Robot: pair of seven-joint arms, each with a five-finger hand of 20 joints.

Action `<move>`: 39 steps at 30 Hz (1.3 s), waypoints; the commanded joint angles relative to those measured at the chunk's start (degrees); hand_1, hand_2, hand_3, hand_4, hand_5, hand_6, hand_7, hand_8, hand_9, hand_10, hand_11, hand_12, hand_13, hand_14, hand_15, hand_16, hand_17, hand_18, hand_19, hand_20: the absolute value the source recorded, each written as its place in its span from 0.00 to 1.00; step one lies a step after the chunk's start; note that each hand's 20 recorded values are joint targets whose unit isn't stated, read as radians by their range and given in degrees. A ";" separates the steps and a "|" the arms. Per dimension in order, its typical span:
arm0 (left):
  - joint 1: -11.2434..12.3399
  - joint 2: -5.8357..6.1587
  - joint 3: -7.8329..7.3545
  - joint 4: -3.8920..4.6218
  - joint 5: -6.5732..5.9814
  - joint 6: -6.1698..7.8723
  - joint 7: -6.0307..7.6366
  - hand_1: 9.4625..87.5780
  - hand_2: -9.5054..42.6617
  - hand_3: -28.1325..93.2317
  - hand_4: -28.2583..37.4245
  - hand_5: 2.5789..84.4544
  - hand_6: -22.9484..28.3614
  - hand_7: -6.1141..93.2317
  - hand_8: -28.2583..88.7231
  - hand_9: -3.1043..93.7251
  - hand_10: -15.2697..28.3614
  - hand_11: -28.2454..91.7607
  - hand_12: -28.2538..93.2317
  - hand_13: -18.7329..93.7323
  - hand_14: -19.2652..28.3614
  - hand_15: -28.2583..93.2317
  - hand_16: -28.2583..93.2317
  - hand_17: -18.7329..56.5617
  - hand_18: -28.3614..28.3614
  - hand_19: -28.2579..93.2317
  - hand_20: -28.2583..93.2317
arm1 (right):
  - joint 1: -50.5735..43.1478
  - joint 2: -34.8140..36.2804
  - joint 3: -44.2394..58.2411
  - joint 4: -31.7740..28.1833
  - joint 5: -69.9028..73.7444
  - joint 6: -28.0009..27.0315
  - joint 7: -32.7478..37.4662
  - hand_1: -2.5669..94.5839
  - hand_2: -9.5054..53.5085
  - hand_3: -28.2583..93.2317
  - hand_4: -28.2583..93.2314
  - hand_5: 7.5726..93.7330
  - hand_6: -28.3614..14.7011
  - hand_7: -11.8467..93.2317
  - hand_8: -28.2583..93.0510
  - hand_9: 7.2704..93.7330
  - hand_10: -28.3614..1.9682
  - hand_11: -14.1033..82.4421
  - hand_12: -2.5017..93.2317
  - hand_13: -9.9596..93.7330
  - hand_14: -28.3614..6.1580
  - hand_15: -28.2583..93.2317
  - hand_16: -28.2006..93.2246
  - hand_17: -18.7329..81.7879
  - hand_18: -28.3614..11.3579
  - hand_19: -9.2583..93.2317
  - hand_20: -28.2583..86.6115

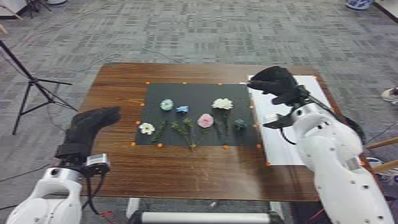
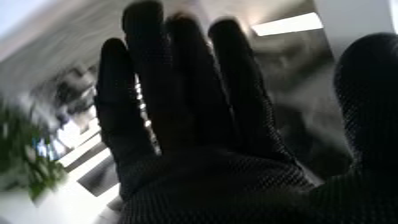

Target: Arrange flowers

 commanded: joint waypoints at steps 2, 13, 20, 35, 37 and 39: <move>3.66 -1.08 -2.79 -2.52 0.51 3.41 5.03 0.23 0.24 0.79 0.09 0.66 0.44 0.24 0.18 0.57 0.68 0.44 0.36 0.52 0.79 0.44 0.22 0.35 0.68 0.27 0.37 | -8.47 -11.58 18.34 -3.57 52.30 -19.21 -5.01 0.18 0.21 0.80 0.11 0.48 0.55 0.20 0.18 0.50 0.34 0.21 0.19 0.54 0.26 0.38 0.43 0.39 0.21 0.46 0.54; 1.89 -1.30 -1.15 -3.41 3.16 4.51 11.86 0.22 0.24 0.80 0.09 0.70 0.43 0.25 0.17 0.59 0.68 0.44 0.36 0.53 0.77 0.41 0.22 0.37 0.64 0.25 0.37 | -15.08 -25.98 21.56 -4.00 45.79 -15.06 -26.96 0.04 0.23 0.84 0.08 0.36 0.64 0.18 0.17 0.35 0.45 0.18 0.14 0.33 0.40 0.26 0.37 0.30 0.30 0.23 0.45; 3.58 -2.51 -2.62 -4.20 6.07 2.45 12.03 0.21 0.21 0.81 0.10 0.70 0.43 0.26 0.17 0.60 0.68 0.44 0.36 0.53 0.76 0.40 0.22 0.37 0.65 0.25 0.37 | -17.31 -24.66 24.35 -5.38 45.67 -18.13 -23.63 0.02 0.24 0.83 0.08 0.35 0.62 0.16 0.17 0.35 0.43 0.18 0.13 0.32 0.39 0.25 0.35 0.28 0.29 0.24 0.44; 4.19 -1.70 -2.90 -4.16 7.17 1.04 11.24 0.21 0.19 0.80 0.11 0.68 0.42 0.26 0.17 0.59 0.66 0.44 0.36 0.54 0.77 0.41 0.23 0.37 0.69 0.27 0.39 | -20.74 -18.76 22.79 -4.84 46.14 -20.71 -15.84 0.05 0.25 0.82 0.10 0.36 0.57 0.15 0.18 0.35 0.38 0.18 0.14 0.32 0.30 0.27 0.36 0.28 0.26 0.27 0.44; 4.45 -2.12 -3.09 -4.13 7.27 0.11 11.00 0.21 0.19 0.80 0.11 0.68 0.42 0.26 0.17 0.60 0.66 0.44 0.36 0.57 0.78 0.44 0.24 0.37 0.70 0.27 0.39 | -21.00 -19.20 22.96 -4.91 45.57 -21.48 -15.52 0.06 0.25 0.82 0.10 0.36 0.57 0.15 0.18 0.35 0.38 0.18 0.14 0.32 0.30 0.27 0.36 0.28 0.26 0.27 0.44; 4.35 -2.21 -3.02 -3.89 7.84 -0.60 10.61 0.21 0.20 0.80 0.12 0.68 0.43 0.26 0.17 0.60 0.66 0.44 0.36 0.59 0.81 0.47 0.23 0.38 0.72 0.29 0.40 | -21.66 -19.46 22.76 -5.16 46.03 -21.52 -14.75 0.06 0.26 0.82 0.10 0.36 0.57 0.16 0.18 0.35 0.38 0.18 0.14 0.32 0.29 0.27 0.36 0.27 0.26 0.27 0.44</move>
